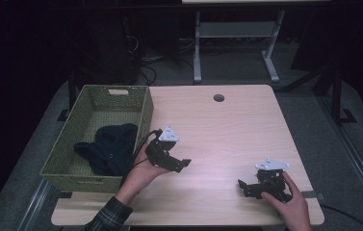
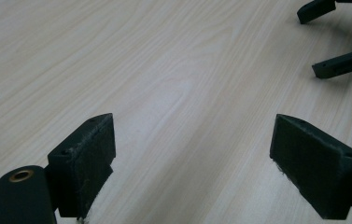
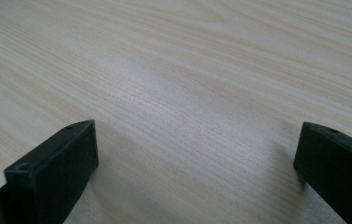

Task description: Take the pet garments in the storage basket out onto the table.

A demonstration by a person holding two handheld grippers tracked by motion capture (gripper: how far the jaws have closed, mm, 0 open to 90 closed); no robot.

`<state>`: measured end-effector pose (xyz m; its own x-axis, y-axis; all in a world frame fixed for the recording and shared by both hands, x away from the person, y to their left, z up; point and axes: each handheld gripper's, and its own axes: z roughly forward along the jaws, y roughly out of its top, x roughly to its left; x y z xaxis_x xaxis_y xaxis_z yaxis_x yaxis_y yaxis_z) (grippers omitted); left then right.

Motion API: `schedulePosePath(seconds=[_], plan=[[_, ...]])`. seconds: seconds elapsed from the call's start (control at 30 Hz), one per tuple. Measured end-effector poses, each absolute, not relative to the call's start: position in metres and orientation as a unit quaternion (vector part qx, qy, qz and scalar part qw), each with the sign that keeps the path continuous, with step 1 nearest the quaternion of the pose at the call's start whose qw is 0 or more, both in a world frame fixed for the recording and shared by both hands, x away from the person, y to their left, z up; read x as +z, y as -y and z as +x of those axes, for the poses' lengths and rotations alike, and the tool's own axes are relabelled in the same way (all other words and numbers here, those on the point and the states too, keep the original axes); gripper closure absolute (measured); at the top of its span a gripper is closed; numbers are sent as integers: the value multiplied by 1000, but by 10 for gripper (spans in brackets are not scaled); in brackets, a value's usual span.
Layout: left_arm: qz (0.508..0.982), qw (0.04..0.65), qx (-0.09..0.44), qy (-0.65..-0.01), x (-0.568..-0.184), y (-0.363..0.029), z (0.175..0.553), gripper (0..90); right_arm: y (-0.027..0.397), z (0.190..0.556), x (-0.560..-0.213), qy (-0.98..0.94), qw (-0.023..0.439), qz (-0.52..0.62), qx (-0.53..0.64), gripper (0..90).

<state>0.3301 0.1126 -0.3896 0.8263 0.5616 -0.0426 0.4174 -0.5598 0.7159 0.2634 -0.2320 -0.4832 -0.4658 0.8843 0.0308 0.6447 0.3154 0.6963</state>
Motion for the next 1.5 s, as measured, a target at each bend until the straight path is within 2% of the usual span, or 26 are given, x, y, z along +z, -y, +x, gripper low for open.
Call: schedulePosePath(seconds=[0.7, 1.5], plan=[[872, 389, 103, -280, -364, -126, 340, 139, 232, 263, -483, -790, 182, 484, 329, 0], [856, 392, 123, -312, -344, -184, 348, 141, 232, 263, -483, -790, 182, 484, 329, 0]])
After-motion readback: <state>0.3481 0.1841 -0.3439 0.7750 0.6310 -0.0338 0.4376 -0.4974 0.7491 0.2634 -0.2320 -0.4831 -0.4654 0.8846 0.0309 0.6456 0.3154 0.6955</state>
